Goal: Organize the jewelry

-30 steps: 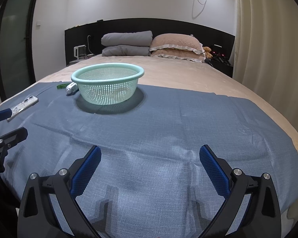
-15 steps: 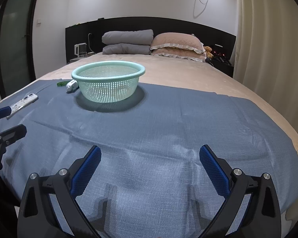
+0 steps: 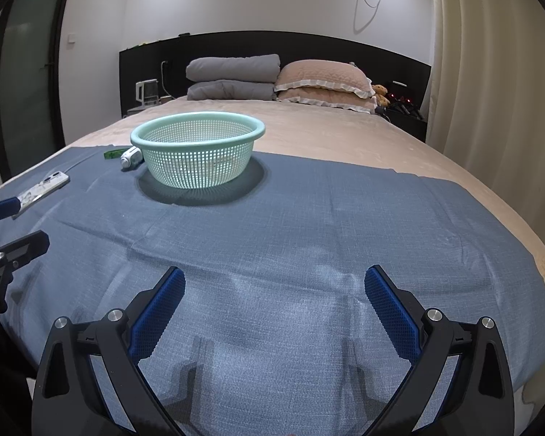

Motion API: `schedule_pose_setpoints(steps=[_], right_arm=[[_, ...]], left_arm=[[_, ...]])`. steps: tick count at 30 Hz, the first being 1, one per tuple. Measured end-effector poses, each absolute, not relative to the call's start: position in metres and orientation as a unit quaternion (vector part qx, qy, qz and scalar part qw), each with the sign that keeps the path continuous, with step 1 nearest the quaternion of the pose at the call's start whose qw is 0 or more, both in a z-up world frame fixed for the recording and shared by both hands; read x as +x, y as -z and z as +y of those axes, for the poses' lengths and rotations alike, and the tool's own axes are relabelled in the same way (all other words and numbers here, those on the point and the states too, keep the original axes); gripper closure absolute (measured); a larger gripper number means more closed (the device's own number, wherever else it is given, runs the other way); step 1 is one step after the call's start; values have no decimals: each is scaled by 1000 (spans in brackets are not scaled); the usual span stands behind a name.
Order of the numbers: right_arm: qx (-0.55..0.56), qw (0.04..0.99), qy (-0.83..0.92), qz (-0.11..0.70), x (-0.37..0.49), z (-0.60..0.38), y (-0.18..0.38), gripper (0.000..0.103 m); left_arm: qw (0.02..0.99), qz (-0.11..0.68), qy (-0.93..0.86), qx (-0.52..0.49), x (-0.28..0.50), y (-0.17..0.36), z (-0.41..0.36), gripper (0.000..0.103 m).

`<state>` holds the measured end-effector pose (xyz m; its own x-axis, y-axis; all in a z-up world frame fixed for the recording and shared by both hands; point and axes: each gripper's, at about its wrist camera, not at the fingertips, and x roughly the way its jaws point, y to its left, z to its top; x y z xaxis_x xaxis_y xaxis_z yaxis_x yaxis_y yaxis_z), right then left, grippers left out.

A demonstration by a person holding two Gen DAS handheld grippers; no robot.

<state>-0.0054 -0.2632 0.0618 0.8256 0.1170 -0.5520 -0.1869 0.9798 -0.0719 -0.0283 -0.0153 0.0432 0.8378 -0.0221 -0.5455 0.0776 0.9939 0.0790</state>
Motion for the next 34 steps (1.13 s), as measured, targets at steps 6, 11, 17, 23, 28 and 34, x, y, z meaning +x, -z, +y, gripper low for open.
schedule_pose_setpoints(steps=[6, 11, 17, 23, 28, 34], right_arm=[[-62, 953, -79, 285, -5, -262, -62, 8], [-60, 954, -78, 284, -6, -263, -62, 8], [-60, 954, -78, 284, -6, -263, -62, 8], [-61, 954, -79, 284, -6, -262, -62, 8], [-63, 953, -80, 284, -6, -262, -61, 8], [-63, 953, -80, 284, -6, -262, -61, 8]], left_arm=[[956, 289, 18, 41, -27, -41, -13, 6], [953, 303, 9, 11, -27, -36, -7, 6], [951, 310, 2, -1, -25, -32, -3, 6], [952, 305, -4, 0, -25, -33, -3, 6], [956, 295, -8, 6, -27, -36, -3, 6], [957, 291, -7, 2, -27, -38, -2, 6]])
